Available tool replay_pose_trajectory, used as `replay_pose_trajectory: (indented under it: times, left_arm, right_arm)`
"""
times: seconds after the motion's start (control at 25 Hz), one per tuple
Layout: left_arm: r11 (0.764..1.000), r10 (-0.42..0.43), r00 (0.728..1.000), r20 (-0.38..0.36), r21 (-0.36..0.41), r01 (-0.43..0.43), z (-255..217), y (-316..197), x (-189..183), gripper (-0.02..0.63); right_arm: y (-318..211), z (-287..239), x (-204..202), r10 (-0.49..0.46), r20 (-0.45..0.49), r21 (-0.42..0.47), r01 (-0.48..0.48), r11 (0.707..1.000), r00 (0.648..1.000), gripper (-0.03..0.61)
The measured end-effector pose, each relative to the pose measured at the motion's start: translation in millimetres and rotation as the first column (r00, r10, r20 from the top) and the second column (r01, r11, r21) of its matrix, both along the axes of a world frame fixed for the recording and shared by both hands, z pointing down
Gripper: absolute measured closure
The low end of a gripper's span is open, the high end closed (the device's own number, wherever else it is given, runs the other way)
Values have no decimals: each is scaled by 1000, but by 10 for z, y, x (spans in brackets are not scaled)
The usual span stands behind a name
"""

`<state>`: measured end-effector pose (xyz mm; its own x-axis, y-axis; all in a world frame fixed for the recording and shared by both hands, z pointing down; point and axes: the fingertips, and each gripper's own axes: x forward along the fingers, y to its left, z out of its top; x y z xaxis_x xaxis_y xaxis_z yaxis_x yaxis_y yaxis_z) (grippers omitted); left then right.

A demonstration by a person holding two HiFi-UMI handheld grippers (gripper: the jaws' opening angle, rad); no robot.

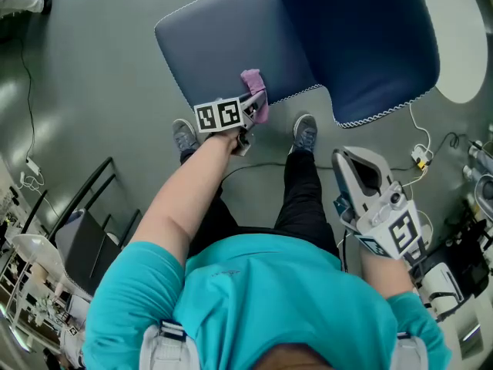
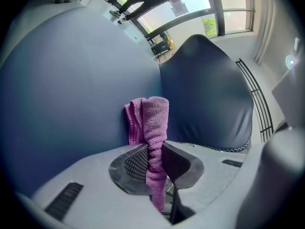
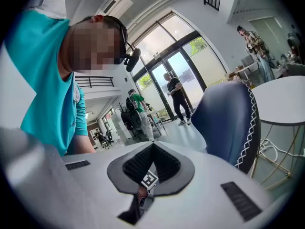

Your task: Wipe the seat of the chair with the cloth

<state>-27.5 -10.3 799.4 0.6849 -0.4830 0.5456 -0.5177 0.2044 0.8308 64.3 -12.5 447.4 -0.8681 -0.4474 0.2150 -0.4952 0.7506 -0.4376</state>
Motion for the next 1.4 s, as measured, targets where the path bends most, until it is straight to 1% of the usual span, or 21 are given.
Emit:
replay_pose_trajectory:
  times: [0.24,0.48,0.76,1.08,1.4]
  left_arm:
    - [1000,18,1000,-10,8,-18,-38,-37,43,551]
    - [999,34,999,-18,12,-34,-2,-226,462,549]
    - [999,48,999,-24,18,-47,8,-307,620,551]
    - [997,79,997,-22,25,-78,-63,-435,907,549]
    - [994,104,994,-19,22,-104,-60,-508,989,551]
  right_arm:
    - [46,-31,12,24,-3,0,-24,1000,1000,581]
    - [-59,8,421,52,0,-4,-52,999,999,581]
    - [-52,17,597,82,1,-7,-82,997,997,580]
    - [-55,-44,852,104,6,-5,-104,995,995,580]
    - [-5,-38,920,133,13,-15,-133,991,991,581]
